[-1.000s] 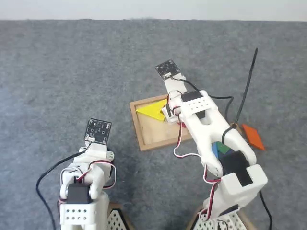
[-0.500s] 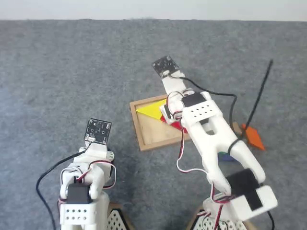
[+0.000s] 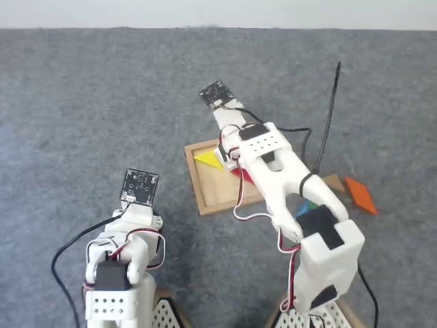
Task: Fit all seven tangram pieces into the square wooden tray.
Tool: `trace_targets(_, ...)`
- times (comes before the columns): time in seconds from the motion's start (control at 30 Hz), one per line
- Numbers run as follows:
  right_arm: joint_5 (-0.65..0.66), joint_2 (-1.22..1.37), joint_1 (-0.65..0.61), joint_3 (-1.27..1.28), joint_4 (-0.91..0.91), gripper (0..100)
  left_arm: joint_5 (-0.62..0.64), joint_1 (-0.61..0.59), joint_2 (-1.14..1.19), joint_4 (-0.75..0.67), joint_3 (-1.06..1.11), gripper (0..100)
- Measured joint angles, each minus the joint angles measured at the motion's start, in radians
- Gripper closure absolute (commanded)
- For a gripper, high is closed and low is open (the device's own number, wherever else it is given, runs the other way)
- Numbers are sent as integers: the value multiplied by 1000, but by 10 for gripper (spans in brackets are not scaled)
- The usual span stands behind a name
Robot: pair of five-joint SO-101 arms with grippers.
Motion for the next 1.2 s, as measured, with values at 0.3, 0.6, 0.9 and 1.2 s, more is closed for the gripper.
trace_targets(0.3, 3, 0, 43, -5, 26, 638, 0, 0, 0, 0, 0, 987)
trace_targets(0.6, 2, -11, 15, 14, 25, 638, 0, 0, 0, 0, 0, 987)
trace_targets(0.9, 6, -256, 14, 253, -21, 641, 0, 0, 0, 0, 0, 987)
trace_targets(1.2, 23, -201, 29, 287, -34, 641, 0, 0, 0, 0, 0, 987)
